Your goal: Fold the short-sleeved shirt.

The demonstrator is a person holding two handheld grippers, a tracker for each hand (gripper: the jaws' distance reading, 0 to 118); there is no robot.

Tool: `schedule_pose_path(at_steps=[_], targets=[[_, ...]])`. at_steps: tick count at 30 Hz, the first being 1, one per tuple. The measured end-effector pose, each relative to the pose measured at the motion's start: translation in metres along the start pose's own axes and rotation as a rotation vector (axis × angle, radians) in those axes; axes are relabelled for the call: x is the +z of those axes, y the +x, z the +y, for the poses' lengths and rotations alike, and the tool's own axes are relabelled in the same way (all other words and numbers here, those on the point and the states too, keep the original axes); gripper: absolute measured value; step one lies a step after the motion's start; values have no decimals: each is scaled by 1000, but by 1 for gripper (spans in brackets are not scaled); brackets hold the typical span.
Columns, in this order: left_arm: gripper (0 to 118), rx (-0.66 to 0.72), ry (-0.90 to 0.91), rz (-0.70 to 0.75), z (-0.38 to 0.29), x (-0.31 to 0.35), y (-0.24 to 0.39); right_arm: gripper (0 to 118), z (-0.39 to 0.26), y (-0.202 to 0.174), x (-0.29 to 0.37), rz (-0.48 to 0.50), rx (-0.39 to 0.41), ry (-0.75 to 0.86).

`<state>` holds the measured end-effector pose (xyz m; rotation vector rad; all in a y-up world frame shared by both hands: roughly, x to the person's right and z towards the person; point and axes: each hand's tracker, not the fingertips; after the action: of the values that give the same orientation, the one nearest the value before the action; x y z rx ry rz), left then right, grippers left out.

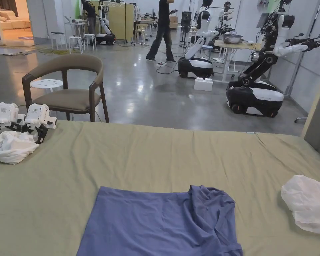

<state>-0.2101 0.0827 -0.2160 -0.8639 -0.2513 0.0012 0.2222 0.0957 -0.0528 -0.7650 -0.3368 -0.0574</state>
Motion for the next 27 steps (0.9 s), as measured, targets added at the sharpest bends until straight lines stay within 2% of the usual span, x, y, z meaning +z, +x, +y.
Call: schedule_pose_path(at_steps=[1, 3, 4, 6, 8, 9, 16, 19, 20, 22, 24, 25, 26, 27], targets=[[0, 0, -11, 1, -1, -4, 1, 8, -1, 0, -3, -6, -5, -13], [2, 3, -26, 5, 0, -7, 3, 28, 0, -2, -5, -17, -10, -15], [7, 7, -25, 8, 1, -7, 4, 37, 2, -2, -4, -21, -9, -10], [29, 13, 1, 8, 5, -6, 5, 58, 11, -4, 1, -29, -9, 28], [69, 6, 43, 18, 13, -3, 8, 72, 23, -5, 6, -32, -14, 87], [72, -3, 65, 25, 19, -1, 11, 73, 31, -6, 9, -31, -18, 122], [68, -30, 271, -8, 67, 13, 32, 74, 81, -19, 22, -24, -30, 332], [57, -16, 384, -10, 89, 26, 41, 73, 100, -29, 27, -11, -46, 430], [50, -21, 421, -2, 96, 29, 45, 70, 107, -33, 29, -12, -43, 460], [39, -31, 497, 12, 106, 36, 51, 59, 117, -40, 32, -20, -45, 533], [33, -50, 569, 17, 114, 43, 55, 50, 126, -48, 36, -23, -50, 604], [23, -60, 598, 21, 117, 45, 58, 34, 131, -52, 36, -23, -47, 636], [10, -67, 621, 30, 119, 47, 60, 13, 134, -55, 37, -21, -47, 660], [4, -75, 636, 39, 121, 49, 61, 8, 137, -57, 38, -22, -49, 680]])
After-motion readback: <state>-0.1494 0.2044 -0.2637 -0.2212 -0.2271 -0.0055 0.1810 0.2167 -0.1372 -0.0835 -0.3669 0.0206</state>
